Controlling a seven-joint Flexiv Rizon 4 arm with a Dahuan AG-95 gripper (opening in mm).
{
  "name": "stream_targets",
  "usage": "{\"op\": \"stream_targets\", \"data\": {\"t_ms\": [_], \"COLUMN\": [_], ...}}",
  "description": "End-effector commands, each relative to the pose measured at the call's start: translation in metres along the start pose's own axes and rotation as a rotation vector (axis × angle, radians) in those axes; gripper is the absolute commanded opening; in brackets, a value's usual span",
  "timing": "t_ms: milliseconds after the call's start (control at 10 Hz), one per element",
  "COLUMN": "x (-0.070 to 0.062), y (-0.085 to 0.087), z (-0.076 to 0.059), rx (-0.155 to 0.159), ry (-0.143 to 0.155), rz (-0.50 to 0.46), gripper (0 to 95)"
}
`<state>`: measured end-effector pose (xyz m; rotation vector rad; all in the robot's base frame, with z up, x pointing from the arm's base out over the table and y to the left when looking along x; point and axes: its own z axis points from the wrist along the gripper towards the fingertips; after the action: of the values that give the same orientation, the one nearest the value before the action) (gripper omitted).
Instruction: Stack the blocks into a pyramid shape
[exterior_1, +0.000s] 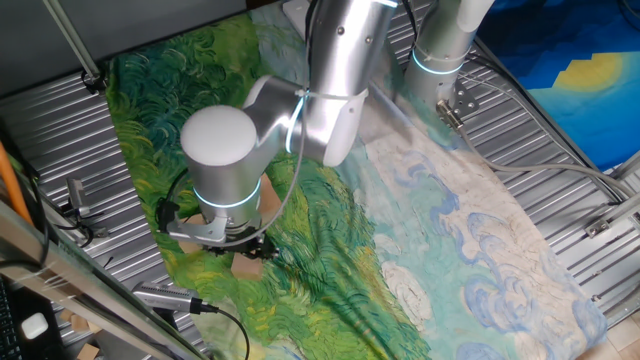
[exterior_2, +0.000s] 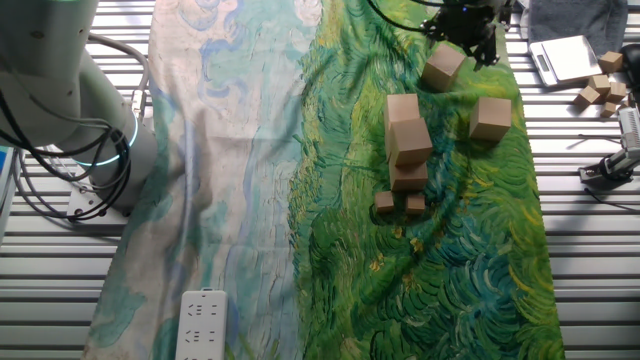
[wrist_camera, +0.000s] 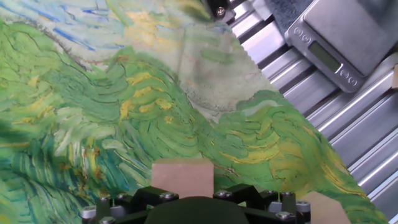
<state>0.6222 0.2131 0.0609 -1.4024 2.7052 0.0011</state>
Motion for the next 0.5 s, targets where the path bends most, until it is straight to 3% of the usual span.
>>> {"op": "stream_targets", "data": {"t_ms": [100, 500], "x": [0.003, 0.008], "y": [0.002, 0.016], "z": [0.002, 0.016], "rx": [0.0, 0.003], "ry": [0.0, -0.002], "rz": [-0.002, 0.022], "gripper": [95.0, 95.0]}}
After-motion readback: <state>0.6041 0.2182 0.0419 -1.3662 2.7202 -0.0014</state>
